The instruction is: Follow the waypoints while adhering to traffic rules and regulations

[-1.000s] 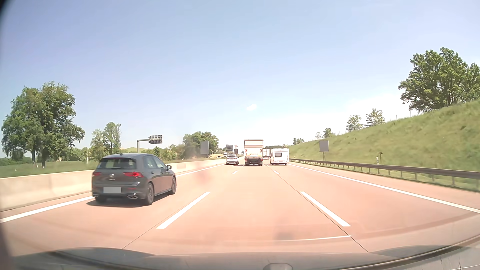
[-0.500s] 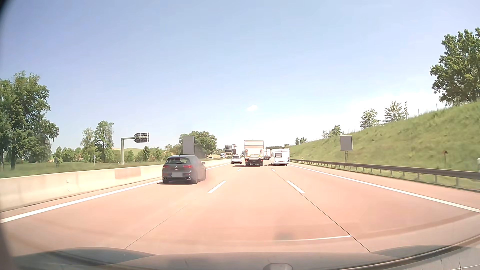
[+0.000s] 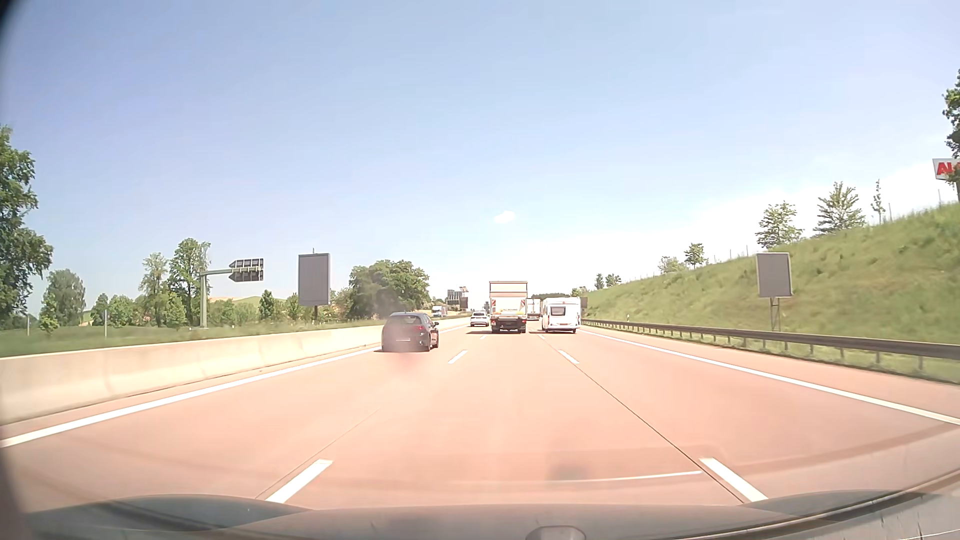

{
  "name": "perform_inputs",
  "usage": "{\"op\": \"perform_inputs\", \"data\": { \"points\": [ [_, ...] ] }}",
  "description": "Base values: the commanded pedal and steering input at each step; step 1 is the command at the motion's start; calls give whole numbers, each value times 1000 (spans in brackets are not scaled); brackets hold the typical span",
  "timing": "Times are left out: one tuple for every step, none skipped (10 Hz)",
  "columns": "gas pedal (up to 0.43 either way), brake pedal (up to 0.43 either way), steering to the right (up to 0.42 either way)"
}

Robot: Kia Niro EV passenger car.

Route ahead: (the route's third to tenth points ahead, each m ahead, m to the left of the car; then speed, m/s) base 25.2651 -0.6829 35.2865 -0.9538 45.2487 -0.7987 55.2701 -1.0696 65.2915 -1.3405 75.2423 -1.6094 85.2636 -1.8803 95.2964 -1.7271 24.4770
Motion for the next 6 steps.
{"op": "perform_inputs", "data": {
  "points": [
    [197, 0, -1],
    [197, 0, -1],
    [197, 0, 0],
    [197, 0, 0],
    [209, 0, 0],
    [209, 0, 0]
  ]
}}
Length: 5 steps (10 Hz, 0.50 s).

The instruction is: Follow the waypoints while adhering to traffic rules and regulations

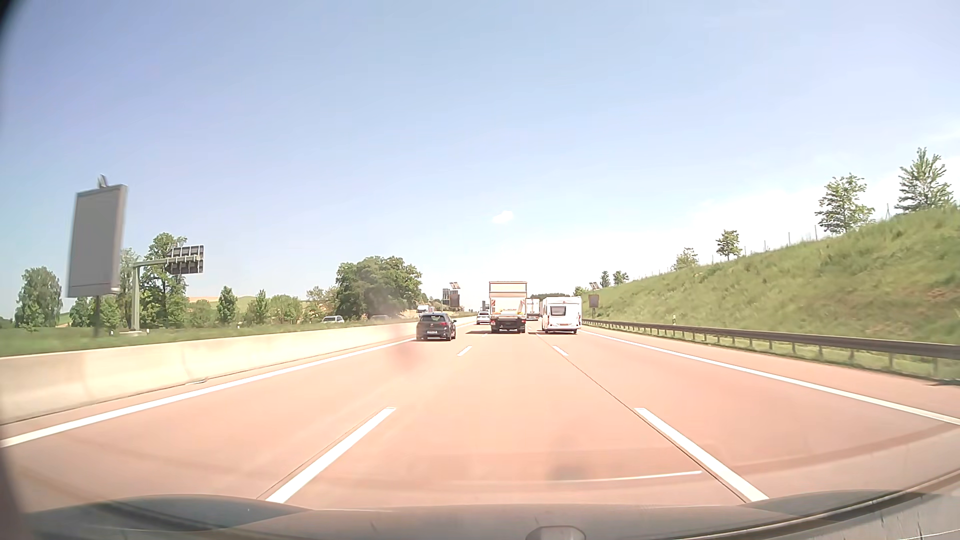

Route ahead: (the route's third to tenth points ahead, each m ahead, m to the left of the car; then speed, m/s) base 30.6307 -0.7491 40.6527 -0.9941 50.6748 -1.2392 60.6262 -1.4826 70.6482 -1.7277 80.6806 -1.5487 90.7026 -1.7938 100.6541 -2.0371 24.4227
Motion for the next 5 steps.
{"op": "perform_inputs", "data": {
  "points": [
    [209, 0, 0],
    [209, 0, 0],
    [209, 0, 0],
    [209, 0, 0],
    [209, 0, 0]
  ]
}}
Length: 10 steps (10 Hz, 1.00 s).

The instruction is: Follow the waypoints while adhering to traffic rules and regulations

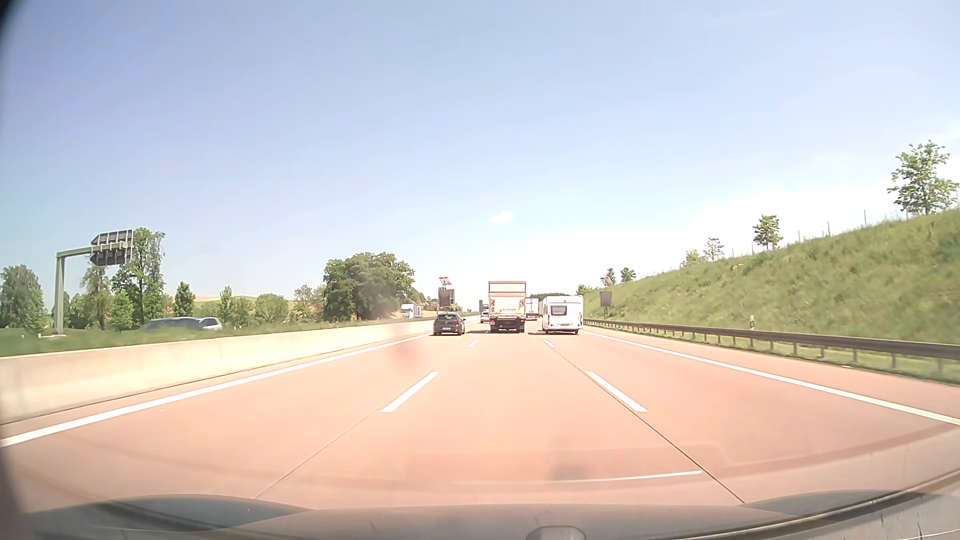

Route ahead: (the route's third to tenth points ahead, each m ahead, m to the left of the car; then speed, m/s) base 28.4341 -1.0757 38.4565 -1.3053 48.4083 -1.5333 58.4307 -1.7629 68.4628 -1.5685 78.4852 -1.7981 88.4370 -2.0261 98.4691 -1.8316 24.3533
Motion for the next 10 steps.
{"op": "perform_inputs", "data": {
  "points": [
    [209, 0, 0],
    [228, 0, 0],
    [240, 0, 0],
    [248, 0, -1],
    [268, 0, -1],
    [287, 0, -1],
    [299, 0, -2],
    [311, 0, -2],
    [311, 0, -3],
    [311, 0, -3]
  ]
}}
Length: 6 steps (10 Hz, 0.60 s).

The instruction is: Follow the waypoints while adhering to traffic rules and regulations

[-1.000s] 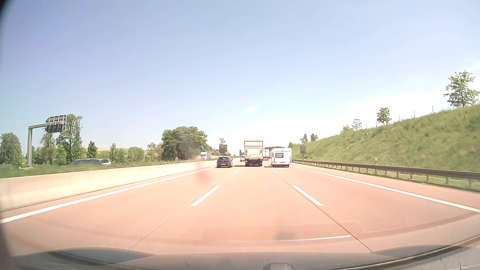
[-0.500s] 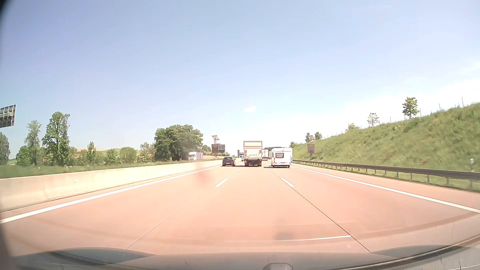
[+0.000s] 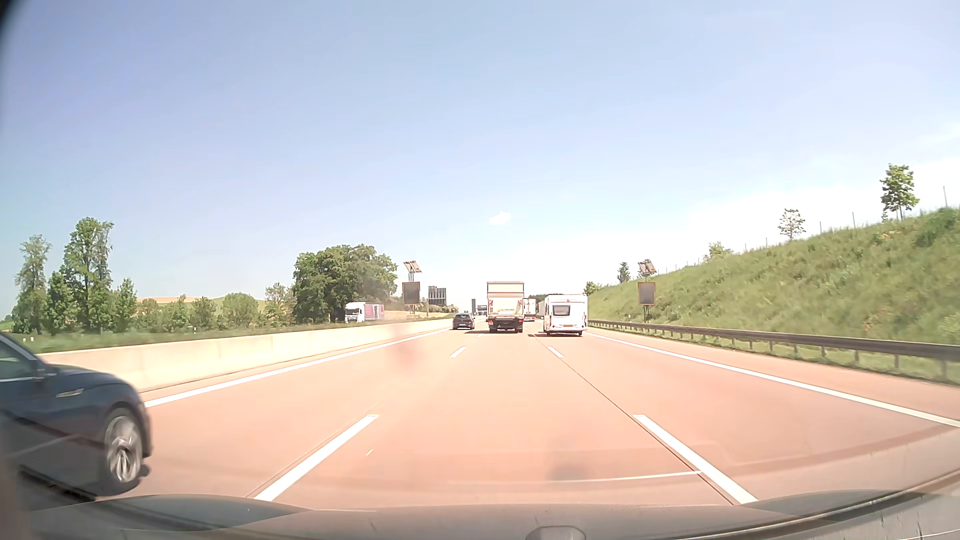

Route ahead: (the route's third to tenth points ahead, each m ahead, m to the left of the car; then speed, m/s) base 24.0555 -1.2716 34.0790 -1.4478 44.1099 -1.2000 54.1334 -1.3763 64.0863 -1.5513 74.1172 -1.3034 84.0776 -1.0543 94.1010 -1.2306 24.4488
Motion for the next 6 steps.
{"op": "perform_inputs", "data": {
  "points": [
    [311, 0, -3],
    [311, 0, -3],
    [311, 0, -3],
    [311, 0, -3],
    [311, 0, -3],
    [319, 0, -3]
  ]
}}
